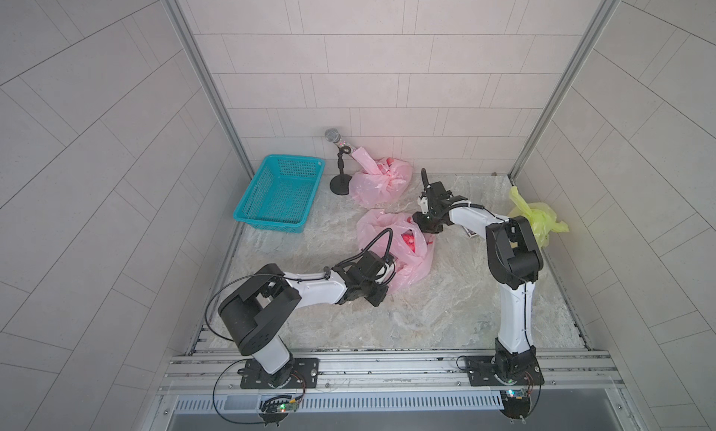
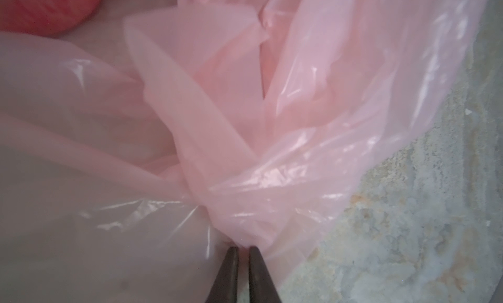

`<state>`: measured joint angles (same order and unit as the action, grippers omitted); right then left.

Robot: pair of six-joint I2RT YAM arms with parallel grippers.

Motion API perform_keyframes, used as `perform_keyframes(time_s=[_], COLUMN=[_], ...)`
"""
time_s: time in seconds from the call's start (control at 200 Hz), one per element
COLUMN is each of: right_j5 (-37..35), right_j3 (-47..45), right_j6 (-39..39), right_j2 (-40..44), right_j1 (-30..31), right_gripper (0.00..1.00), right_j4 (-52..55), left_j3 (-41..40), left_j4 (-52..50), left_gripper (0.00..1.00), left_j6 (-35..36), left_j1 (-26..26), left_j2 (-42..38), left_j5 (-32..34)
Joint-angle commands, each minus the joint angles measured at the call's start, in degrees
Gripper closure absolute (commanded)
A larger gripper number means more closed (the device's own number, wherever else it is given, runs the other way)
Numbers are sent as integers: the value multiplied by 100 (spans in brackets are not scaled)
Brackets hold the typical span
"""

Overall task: Untie the knot of a plastic bag & take out the apple
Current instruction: Adjust the plastic bag at the center of the board.

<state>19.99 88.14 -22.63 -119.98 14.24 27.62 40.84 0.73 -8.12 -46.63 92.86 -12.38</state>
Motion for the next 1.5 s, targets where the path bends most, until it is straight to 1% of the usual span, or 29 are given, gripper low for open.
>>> perform_keyframes(time_s=[0.0, 0.045, 0.09, 0.145, 0.21, 0.255, 0.33, 0.43, 0.49, 0.575, 0.65, 0.725, 0.775, 0.811, 0.891, 0.986, 1.061, 1.196, 1.261, 1.281, 1.301, 1.346, 1.371, 1.496], right_j5=[33, 57, 58, 77, 111, 118, 171, 199, 200, 200, 199, 213, 229, 248, 260, 270, 260, 295, 300, 314, 342, 380, 391, 415], right_j3=[-53, -51, -29, 5, 4, -8, 19, -31, -71, -192, -276, -349, -389, -415, -447, -449, -486, -554, -593, -611, -634, -699, -749, -998], right_j6=[-101, -114, -103, -97, -119, -127, -94, -60, -31, -24, -22, -20, -15, 2, 22, 89, 134, 155, 180, 195, 200, 217, 225, 298], right_j2=[-51, 7, 72, 146, 265, 331, 362, 385, 403, 497, 567, 627, 662, 698, 769, 832, 886, 959, 999, 1017, 1035, 1087, 1122, 1259], right_j1=[-125, -110, -65, -20, 24, 56, 101, 170, 199, 227, 246, 257, 264, 271, 294, 329, 344, 345, 343, 343, 346, 351, 356, 360], right_gripper=[39, 37, 34, 31, 30, 30, 29, 28, 28, 26, 25, 23, 23, 23, 23, 23, 22, 22, 22, 23, 23, 24, 24, 24], right_j4=[-55, -55, -33, 27, 42, 46, 134, 165, 191, 136, 112, 104, 104, 99, 124, 196, 240, 249, 260, 260, 260, 246, 238, 235], left_j3=[-159, -95, -16, 48, 214, 359, 503, 693, 971, 1324, 1464, 1541, 1717, 1851, 2151, 2311, 2461, 2761, 2824, 2825, 2846, 2908, 2953, 3391], left_j4=[-253, -289, -284, -289, -433, -602, -733, -857, -1110, -1208, -809, -263, -91, 12, 150, 476, 579, 536, 613, 662, 700, 747, 769, 439], left_gripper=[84, 80, 74, 65, 57, 54, 51, 44, 36, 32, 27, 25, 23, 21, 20, 19, 19, 23, 28, 32, 39, 61, 70, 93], left_j6=[-14, -21, -48, -78, -73, -12, 104, 469, 859, 1398, 1731, 2168, 2352, 2541, 3005, 3184, 3184, 3410, 3443, 3416, 3371, 3225, 3120, 2688], left_j1=[182, 173, 172, 170, 167, 172, 165, 168, 163, 163, 171, 172, 186, 193, 251, 522, 759, 944, 1030, 1069, 1128, 1273, 1366, 1701], left_j2=[-227, -489, -815, -1258, -1702, -1988, -2341, -2563, -2417, -2022, -1713, -1341, -1057, -845, -376, -15, 206, 716, 899, 944, 987, 1087, 1153, 1477], left_j5=[107, 4, -152, -169, -284, -288, -266, 43, 287, 648, 985, 1365, 1807, 1988, 2492, 2511, 2362, 2331, 2335, 2337, 2343, 2373, 2369, 2311])
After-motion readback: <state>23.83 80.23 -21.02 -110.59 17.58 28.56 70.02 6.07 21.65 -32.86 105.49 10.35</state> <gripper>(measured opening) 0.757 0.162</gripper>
